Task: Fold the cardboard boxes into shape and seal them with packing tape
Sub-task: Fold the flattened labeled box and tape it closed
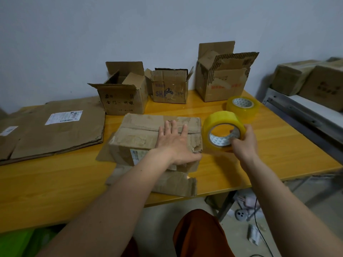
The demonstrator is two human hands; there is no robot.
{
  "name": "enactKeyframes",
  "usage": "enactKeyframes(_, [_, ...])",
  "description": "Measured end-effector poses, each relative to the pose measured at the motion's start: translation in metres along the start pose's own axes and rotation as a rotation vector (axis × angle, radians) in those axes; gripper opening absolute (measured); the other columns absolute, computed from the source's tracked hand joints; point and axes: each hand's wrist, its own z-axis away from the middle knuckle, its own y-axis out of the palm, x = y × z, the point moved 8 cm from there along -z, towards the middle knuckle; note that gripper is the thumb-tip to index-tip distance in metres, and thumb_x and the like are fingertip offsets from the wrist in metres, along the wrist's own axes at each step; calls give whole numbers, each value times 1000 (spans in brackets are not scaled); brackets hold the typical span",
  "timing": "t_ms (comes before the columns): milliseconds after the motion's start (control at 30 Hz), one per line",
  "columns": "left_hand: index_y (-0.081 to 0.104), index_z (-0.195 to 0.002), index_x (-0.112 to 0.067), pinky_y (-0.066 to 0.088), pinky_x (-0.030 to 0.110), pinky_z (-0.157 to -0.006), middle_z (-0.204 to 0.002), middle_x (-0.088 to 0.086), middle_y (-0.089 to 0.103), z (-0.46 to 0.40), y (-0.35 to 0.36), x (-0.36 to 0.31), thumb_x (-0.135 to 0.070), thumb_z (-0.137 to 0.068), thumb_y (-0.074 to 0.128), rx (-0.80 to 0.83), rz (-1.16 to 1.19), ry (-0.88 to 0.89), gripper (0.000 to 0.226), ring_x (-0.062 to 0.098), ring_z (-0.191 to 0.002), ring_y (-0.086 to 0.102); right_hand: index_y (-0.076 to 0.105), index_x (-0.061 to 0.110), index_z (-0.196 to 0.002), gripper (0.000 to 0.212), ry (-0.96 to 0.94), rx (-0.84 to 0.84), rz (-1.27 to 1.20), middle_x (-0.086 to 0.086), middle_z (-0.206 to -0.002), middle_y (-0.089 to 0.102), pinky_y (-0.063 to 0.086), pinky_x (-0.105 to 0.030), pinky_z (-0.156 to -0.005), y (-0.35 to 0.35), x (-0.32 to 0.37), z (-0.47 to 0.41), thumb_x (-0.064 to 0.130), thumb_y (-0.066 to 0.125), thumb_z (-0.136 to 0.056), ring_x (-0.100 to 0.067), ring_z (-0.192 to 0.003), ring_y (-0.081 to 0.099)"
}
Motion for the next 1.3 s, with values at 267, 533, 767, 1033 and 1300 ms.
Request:
enactKeyframes(267, [1, -152, -32, -7, 37, -119, -160, -15, -6, 4, -8, 4, -14, -86, 51, 53, 166, 277, 85, 5, -145, -10, 59, 6, -114, 45, 51, 771, -267, -8, -104, 72, 54, -23, -73, 22, 18, 40, 13, 75, -72, -22, -97, 68])
enactKeyframes(533, [26, -145, -46, 14, 40, -116, -146, -6, 28, 18, -19, 16, -27, -95, 53, -237, 166, 250, 60, 17, -137, 20, 60, 2, -120, 71, 190, 880, -323, -16, -114, 68, 56, -36, -87, 40, 19, 62, 53, 73, -72, -29, -104, 66])
enactKeyframes(767, [19, -147, -46, 18, 38, -115, -151, -3, 32, 12, -21, 37, -22, -100, 44, -331, 33, 181, 59, 20, -136, 27, 60, -11, -115, 61, 271, 843, -269, -32, -114, 61, 51, -42, -87, 66, 30, 86, 37, 61, -76, -31, -94, 63])
enactKeyframes(1033, [22, -147, -45, 37, 40, -103, -153, -2, 28, 0, -17, 57, -16, -100, 42, -321, 91, 35, 59, 22, -138, 22, 65, 0, -98, 41, 340, 785, -236, -14, -79, 65, 53, -30, -58, 93, 35, 100, 39, 64, -86, -21, -68, 61])
enactKeyframes(1300, [30, -147, -29, 29, 25, -106, -151, 1, 28, 34, -18, 82, 0, -88, 58, -640, 767, -326, 71, 18, -136, 31, 64, 9, -90, 39, 276, 784, -144, -11, -83, 64, 52, -38, -74, 93, 36, 109, 48, 62, -85, -25, -78, 62])
